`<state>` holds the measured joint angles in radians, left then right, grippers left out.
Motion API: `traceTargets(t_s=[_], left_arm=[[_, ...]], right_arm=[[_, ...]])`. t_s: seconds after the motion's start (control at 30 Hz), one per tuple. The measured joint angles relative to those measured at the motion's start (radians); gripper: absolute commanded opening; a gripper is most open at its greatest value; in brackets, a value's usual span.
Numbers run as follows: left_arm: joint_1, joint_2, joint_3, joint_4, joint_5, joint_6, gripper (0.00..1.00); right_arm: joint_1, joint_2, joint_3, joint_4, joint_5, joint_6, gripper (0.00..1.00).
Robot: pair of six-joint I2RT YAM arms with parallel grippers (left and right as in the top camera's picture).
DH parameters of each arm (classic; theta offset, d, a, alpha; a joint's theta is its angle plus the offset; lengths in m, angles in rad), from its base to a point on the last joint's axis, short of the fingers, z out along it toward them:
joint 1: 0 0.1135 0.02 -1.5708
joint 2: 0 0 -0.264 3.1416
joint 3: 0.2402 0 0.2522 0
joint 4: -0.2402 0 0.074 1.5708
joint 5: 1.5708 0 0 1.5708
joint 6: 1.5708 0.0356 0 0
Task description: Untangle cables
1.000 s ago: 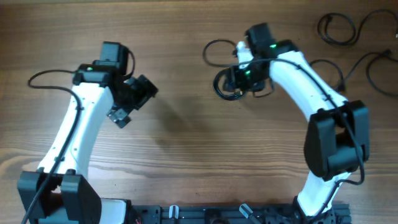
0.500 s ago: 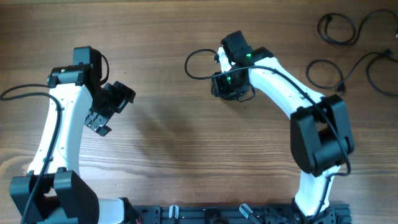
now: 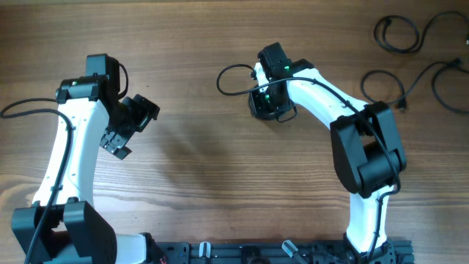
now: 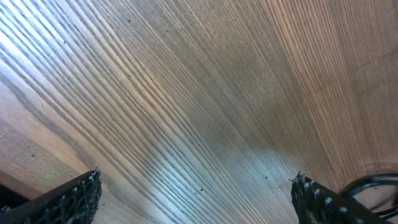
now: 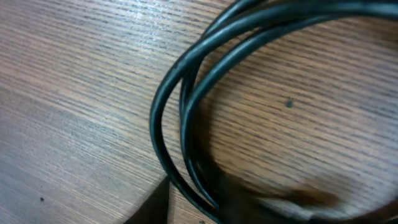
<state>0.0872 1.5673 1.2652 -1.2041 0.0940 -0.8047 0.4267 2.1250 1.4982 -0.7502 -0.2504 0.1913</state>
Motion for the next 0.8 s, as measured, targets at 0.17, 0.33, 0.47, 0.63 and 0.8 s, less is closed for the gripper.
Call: traceTargets(t_s=[0.17,0.33,0.47,0.63,0.8], left_arm=[[0.000,0.000,0.000,0.008,0.000,0.000,1.00],[0.000,0.000,0.000,0.008,0.000,0.000,1.00],[0.000,0.000,0.000,0.008,0.000,0.000,1.00],[0.000,0.000,0.000,0.013,0.000,0.000,1.00],[0.000,0.000,0.000,0.018,0.000,0.000,1.00]], right_arm=[[0.000,0.003,0.000,-0.002,-0.050,0.007,0.12],[0.001,0.003,0.004,-0.010,-0.087,0.003,0.54],[0.001,0.003,0.005,-0.053,-0.098,-0.062,0.50],[0.001,0.003,0.003,-0.097,-0.062,-0.121,0.25],[0.001,0.003,0.002,-0.106,-0.040,-0.126,0.25]])
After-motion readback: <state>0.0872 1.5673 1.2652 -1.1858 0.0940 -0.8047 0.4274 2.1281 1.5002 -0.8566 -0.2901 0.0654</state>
